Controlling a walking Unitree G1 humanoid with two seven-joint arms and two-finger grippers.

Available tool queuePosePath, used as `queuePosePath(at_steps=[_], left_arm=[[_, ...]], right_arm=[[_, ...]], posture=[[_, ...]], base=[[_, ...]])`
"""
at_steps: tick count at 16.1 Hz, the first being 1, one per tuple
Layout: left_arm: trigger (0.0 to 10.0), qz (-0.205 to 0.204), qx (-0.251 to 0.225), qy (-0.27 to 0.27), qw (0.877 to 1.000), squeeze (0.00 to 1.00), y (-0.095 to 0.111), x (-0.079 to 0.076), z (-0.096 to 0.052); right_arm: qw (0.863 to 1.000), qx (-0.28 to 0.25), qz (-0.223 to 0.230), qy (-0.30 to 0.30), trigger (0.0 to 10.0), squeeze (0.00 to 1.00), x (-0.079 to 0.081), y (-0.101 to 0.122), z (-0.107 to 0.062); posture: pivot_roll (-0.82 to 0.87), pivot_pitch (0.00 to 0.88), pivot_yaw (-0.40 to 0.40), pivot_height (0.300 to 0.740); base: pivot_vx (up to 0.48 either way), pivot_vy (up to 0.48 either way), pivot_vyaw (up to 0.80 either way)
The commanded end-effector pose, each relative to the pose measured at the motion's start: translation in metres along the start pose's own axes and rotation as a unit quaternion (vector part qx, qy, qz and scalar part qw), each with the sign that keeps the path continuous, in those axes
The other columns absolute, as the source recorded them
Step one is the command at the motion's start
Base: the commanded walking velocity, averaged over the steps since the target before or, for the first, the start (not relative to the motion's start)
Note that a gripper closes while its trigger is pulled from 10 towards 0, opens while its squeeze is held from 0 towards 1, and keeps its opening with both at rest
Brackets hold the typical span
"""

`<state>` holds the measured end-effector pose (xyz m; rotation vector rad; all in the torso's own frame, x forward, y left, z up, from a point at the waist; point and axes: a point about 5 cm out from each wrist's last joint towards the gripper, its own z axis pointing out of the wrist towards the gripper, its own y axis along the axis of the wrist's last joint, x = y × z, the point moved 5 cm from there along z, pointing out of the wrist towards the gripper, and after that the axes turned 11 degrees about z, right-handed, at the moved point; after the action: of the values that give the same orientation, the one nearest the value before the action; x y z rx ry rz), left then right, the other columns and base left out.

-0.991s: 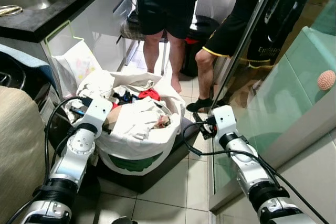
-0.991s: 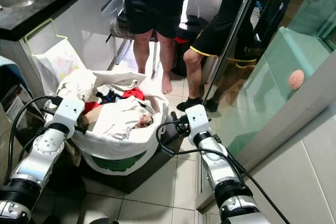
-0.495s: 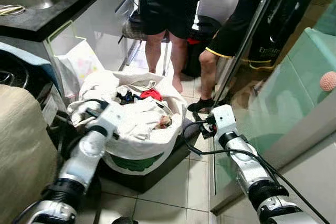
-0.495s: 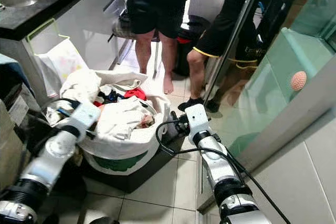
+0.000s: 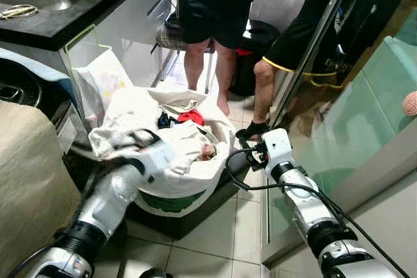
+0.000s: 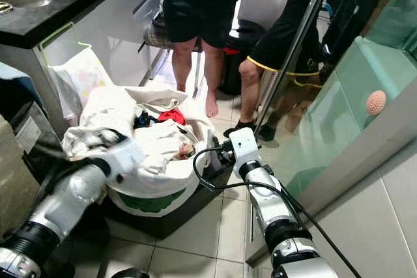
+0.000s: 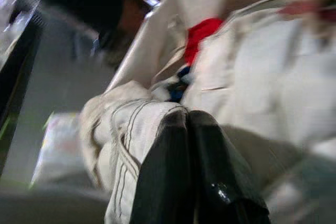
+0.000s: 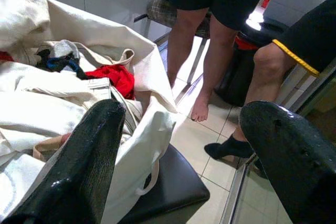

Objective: Clothes washing

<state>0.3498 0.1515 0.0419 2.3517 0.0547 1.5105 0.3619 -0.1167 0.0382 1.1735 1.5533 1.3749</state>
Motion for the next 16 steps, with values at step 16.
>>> queuePosePath(at_steps=[16], left_arm=[[10.0, 0.219, -0.223, -0.074, 0.947, 0.00, 0.100, -0.014, -0.006]], right_arm=[[1.000, -0.003, -0.010, -0.001, 10.0, 0.00, -0.005, 0.012, 0.008]], posture=[[0.10, 0.000, -0.096, 0.740]], base=[[0.000, 0.000, 0.18]])
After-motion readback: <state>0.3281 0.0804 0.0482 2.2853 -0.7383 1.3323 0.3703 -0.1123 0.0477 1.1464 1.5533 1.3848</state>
